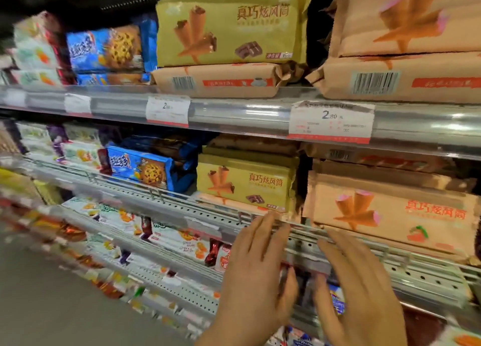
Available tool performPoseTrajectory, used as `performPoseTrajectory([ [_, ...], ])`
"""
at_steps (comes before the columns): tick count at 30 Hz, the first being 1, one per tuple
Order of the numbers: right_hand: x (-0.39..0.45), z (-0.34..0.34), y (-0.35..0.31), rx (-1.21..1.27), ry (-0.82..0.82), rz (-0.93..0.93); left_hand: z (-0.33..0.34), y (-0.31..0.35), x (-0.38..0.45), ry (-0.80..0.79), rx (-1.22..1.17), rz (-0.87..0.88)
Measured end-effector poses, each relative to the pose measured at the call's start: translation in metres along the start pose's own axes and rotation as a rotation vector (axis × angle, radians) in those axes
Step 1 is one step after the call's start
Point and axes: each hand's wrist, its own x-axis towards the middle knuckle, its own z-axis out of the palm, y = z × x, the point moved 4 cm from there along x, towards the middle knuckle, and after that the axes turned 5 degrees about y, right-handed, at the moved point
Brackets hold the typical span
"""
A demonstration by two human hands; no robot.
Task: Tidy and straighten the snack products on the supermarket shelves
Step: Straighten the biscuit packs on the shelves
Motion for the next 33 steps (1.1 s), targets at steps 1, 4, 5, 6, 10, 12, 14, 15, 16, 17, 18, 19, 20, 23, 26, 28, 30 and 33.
performPoseTrajectory([
  [1,0.0,0.012,-0.006,-0.007,-0.041,-0.009,-0.006,-0.012,-0.006,0.011,0.011,-0.022],
  [4,-0.001,0.039,-0.021,-0.134,-0.123,0.024,-0.022,-0.051,-0.022,0.011,0.036,-0.089],
  [5,-0.002,0.044,-0.024,-0.164,-0.124,0.043,-0.027,-0.064,-0.025,0.008,0.046,-0.107],
  [6,-0.002,0.046,-0.026,-0.178,-0.113,0.059,-0.032,-0.077,-0.027,0.008,0.061,-0.122],
  [10,0.0,0.047,-0.03,-0.229,-0.037,0.086,-0.05,-0.131,-0.028,0.015,0.088,-0.143],
  [12,0.001,0.05,-0.035,-0.278,-0.002,0.096,-0.061,-0.161,-0.028,0.039,0.079,-0.165],
  [14,0.003,0.056,-0.042,-0.324,0.045,0.105,-0.073,-0.193,-0.027,0.07,0.076,-0.192],
  [15,0.004,0.059,-0.045,-0.342,0.064,0.124,-0.078,-0.21,-0.026,0.077,0.078,-0.209],
  [16,0.004,0.061,-0.049,-0.354,0.078,0.153,-0.082,-0.225,-0.026,0.079,0.083,-0.226],
  [17,0.004,0.064,-0.052,-0.359,0.085,0.19,-0.085,-0.241,-0.025,0.076,0.088,-0.241],
  [18,0.004,0.066,-0.055,-0.357,0.085,0.233,-0.088,-0.256,-0.024,0.068,0.096,-0.252],
  [19,0.004,0.068,-0.057,-0.353,0.075,0.277,-0.089,-0.27,-0.022,0.056,0.111,-0.254],
  [20,0.004,0.07,-0.06,-0.352,0.061,0.317,-0.09,-0.283,-0.02,0.041,0.135,-0.249],
  [23,0.0,0.076,-0.067,-0.346,0.008,0.4,-0.089,-0.314,-0.011,-0.017,0.203,-0.221],
  [26,-0.005,0.082,-0.079,-0.388,-0.022,0.496,-0.085,-0.331,-0.003,-0.068,0.199,-0.183],
  [28,-0.01,0.087,-0.086,-0.42,-0.064,0.562,-0.082,-0.336,-0.001,-0.068,0.176,-0.166],
  [30,-0.014,0.092,-0.09,-0.428,-0.116,0.6,-0.082,-0.339,0.0,-0.054,0.176,-0.157],
  [33,-0.02,0.103,-0.106,-0.426,-0.147,0.558,-0.083,-0.341,0.0,-0.036,0.158,-0.137],
])
